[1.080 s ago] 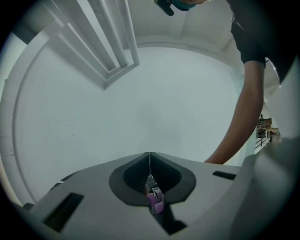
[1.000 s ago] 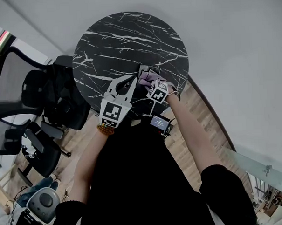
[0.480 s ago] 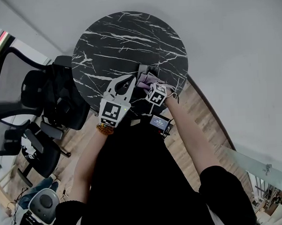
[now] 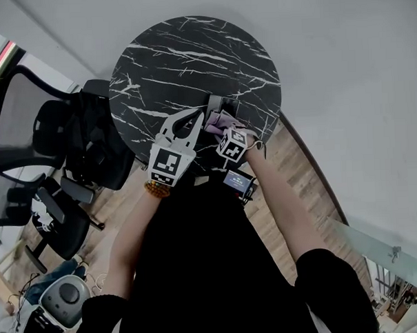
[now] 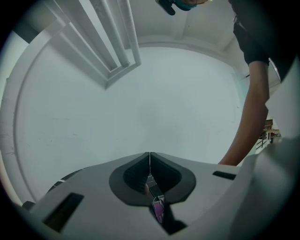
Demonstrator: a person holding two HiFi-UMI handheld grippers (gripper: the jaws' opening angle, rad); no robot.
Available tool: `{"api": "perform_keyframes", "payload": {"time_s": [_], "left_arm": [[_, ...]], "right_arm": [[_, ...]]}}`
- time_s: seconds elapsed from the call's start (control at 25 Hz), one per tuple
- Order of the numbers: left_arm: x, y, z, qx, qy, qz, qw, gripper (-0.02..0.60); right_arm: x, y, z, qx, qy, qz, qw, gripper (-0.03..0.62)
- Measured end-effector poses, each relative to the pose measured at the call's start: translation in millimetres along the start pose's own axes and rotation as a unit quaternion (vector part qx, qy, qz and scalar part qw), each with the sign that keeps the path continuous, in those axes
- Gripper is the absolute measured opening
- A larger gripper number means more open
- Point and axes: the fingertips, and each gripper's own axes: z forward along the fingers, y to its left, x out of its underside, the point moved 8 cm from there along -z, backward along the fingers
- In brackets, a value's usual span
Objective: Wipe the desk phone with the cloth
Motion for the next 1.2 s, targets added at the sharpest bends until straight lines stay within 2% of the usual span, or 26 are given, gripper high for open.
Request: {"api": "perform_keyframes", "payload": {"time_s": [0.44,1.2], "left_arm": [[0,1,0,0.002,0.000,-0.006,1.0000,0.015],[5,5,1,0.000,0.003,-0.011,0.9999,0.017]], "right_arm": [[2,15,3,-0.012,0.014,-0.020,1.000,0.061],[5,30,8,-0.023,0.019,-0.020,0.999,0.061]]}}
